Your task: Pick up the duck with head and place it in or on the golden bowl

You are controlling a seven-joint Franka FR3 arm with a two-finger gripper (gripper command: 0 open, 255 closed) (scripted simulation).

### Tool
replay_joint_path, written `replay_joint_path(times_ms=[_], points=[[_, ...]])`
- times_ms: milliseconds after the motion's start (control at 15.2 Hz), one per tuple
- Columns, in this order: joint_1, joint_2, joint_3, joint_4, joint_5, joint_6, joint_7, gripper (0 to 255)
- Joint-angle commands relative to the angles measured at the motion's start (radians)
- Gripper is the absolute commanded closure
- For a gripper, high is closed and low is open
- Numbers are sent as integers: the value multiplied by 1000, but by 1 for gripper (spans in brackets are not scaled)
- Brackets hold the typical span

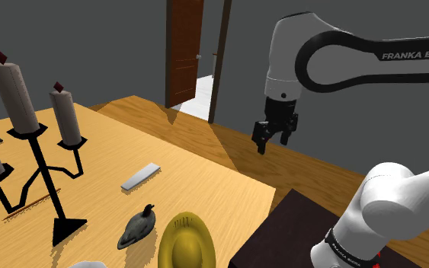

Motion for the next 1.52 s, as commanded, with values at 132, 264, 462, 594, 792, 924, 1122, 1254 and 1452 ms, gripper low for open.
replay_joint_path(times_ms=[132, 264, 462, 594, 792, 924, 1122, 1254, 1452], points=[[0, 91, 88, -13, 56, 105, 133, 0], [-2, 145, 133, -9, 77, 156, 199, 0], [-11, 239, 200, 10, 96, 234, 302, 0], [-20, 310, 244, 30, 98, 285, 372, 0], [-38, 427, 309, 70, 80, 361, 486, 0], [-51, 514, 348, 105, 52, 408, 568, 0], [-65, 654, 396, 167, -18, 470, 703, 0], [-62, 753, 412, 216, -82, 503, 799, 0], [-34, 903, 409, 300, -185, 536, 939, 0]])
